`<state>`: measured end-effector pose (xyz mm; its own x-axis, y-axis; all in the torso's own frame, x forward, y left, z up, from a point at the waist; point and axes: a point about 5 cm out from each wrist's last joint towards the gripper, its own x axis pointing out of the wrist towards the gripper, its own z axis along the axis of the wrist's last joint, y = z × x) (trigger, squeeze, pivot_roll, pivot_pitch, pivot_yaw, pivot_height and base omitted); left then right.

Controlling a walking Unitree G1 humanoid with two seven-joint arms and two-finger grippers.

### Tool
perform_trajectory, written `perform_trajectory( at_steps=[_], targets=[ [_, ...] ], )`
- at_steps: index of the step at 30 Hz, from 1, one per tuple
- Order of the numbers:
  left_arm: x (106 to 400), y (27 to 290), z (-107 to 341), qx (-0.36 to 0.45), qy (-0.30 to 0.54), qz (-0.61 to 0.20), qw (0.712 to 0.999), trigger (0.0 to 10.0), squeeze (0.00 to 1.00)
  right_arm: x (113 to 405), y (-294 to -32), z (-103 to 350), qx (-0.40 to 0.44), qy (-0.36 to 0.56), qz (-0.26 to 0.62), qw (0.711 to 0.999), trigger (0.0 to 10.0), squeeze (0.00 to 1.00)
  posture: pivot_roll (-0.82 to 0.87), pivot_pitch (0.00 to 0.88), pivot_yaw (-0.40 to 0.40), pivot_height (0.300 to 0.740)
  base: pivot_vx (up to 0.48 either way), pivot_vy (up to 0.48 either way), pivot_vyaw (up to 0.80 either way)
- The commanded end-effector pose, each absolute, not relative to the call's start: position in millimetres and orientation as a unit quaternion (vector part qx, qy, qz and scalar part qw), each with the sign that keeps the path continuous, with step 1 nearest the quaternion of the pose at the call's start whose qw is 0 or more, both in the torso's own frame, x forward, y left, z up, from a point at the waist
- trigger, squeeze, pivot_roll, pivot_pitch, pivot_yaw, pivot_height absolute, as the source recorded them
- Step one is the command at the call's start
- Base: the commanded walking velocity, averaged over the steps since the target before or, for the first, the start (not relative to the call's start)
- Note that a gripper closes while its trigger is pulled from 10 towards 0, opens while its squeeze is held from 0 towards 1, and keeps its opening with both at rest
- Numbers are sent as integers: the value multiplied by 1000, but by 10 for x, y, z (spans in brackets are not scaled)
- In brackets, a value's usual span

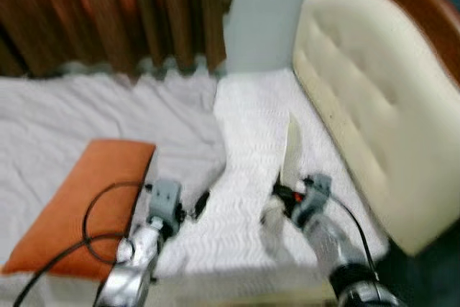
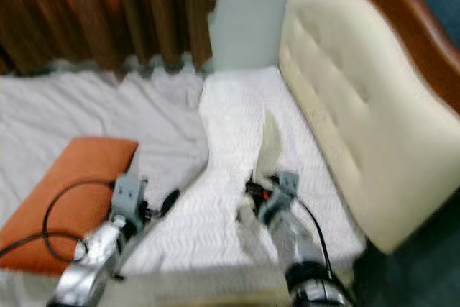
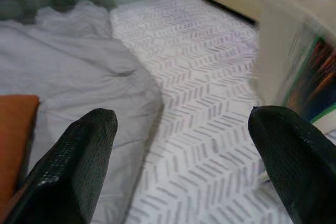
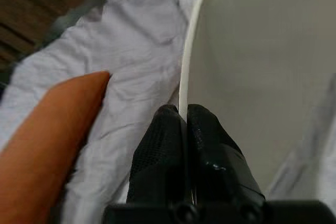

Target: Clean up the room

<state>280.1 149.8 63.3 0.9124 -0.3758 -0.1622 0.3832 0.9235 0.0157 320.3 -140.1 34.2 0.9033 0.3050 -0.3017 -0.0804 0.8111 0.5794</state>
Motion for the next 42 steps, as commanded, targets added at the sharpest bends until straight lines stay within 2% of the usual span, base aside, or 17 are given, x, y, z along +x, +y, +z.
perform_trajectory(
  at_steps=[1,3,5,9,11,13,14,17,20,21,23,27,31,34,39,40,42],
  targets=[
    [2717,1505,692,8,84,-227,970,10000,0,3164,-1408,276,337,209,97,913,0,0,104,136,47,740,0,0,0],
    [2541,1557,769,-17,107,-285,952,10000,0,3112,-1366,181,397,236,93,882,0,0,173,222,96,740,0,0,0],
    [2392,1645,805,0,132,-310,941,10000,0,3018,-1397,51,433,259,64,861,0,0,206,257,122,740,0,0,0],
    [2302,1751,861,12,148,-312,939,10000,0,2921,-1447,-74,432,279,27,857,0,0,240,289,150,740,0,0,0],
    [2301,1770,895,14,148,-310,939,10000,0,2917,-1496,-91,408,285,13,867,0,0,239,289,150,740,0,0,0],
    [2305,1771,915,14,149,-306,940,10000,0,2977,-1516,-36,311,283,37,907,0,0,218,283,141,740,0,0,0],
    [2305,1771,915,14,149,-306,940,10000,0,2977,-1516,-36,311,283,37,907,0,0,218,283,141,740,0,0,0],
    [2280,1703,903,5,157,-311,937,10000,0,3193,-1374,228,147,229,125,954,0,0,189,272,124,740,0,0,0],
    [2268,1652,890,1,159,-316,935,10000,0,3276,-1280,370,109,190,164,962,0,0,180,266,112,740,0,0,0],
    [2250,1593,876,-3,159,-323,933,10000,0,3343,-1177,524,92,146,205,963,0,0,179,266,108,740,0,0,0],
    [2197,1491,851,-13,161,-334,929,10000,0,3410,-1069,750,112,90,258,955,0,0,176,267,97,740,0,0,0],
    [2175,1464,845,-16,163,-337,927,10000,0,3423,-1063,795,129,81,267,952,0,0,176,267,97,740,0,0,0],
    [2080,1430,807,-23,176,-341,923,10000,0,3432,-1319,683,135,120,231,956,0,0,194,285,103,740,0,0,0],
    [2048,1447,811,-22,183,-341,922,10000,0,3368,-1558,507,70,171,190,964,0,0,209,290,112,740,0,0,0],
    [2042,1469,819,-20,185,-339,922,10000,0,3309,-1706,412,22,201,167,965,0,0,216,290,117,740,0,0,0],
    [2044,1488,831,-18,186,-337,923,10000,0,3277,-1830,370,-10,218,145,965,0,0,218,290,119,740,0,0,0],
    [2046,1498,835,-16,186,-336,923,10000,0,3281,-1915,377,-13,222,120,968,0,0,219,290,119,740,0,0,0]
  ],
)
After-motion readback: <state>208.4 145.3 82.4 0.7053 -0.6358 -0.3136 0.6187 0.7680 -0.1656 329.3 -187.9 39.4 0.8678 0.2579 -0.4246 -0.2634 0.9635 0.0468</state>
